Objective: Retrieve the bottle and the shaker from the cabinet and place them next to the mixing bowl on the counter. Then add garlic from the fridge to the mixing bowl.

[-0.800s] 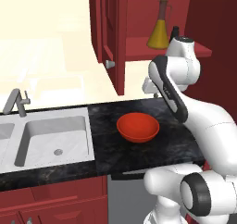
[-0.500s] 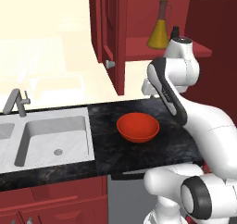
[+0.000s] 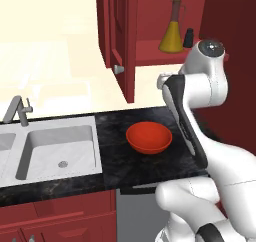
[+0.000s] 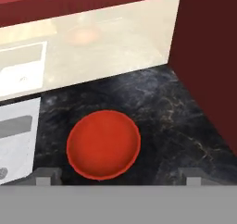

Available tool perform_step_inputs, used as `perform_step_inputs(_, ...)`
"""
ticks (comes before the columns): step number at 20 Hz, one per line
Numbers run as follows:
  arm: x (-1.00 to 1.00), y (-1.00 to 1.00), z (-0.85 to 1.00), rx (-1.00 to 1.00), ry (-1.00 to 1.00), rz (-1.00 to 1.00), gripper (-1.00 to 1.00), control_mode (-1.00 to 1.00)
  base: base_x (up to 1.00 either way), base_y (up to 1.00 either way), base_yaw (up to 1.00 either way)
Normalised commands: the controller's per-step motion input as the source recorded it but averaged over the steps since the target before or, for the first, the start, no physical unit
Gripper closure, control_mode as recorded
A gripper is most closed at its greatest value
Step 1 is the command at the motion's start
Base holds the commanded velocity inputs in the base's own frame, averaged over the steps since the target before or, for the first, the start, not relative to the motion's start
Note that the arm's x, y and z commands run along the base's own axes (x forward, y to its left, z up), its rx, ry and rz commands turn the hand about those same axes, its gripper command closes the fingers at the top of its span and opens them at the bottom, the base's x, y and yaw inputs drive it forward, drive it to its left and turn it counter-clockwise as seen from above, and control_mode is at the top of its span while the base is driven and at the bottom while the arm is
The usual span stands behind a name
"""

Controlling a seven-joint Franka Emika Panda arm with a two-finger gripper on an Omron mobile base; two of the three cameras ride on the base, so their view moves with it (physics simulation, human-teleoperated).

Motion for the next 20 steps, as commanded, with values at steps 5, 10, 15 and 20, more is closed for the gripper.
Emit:
perform_step_inputs(5, -0.34, 0.00, 0.59, 0.07, -0.36, -0.17, -1.00, -1.00, 0.00, 0.00, 0.00)
perform_step_inputs(10, -0.14, -0.13, 0.50, 0.15, -0.23, 0.01, -1.00, -1.00, 0.00, 0.00, 0.00)
perform_step_inputs(15, 0.00, -0.36, 0.48, 0.13, -0.22, 0.11, -1.00, -1.00, 0.00, 0.00, 0.00)
perform_step_inputs(20, 0.08, 0.00, 0.81, 0.00, -0.08, 0.00, -1.00, -1.00, 0.00, 0.00, 0.00)
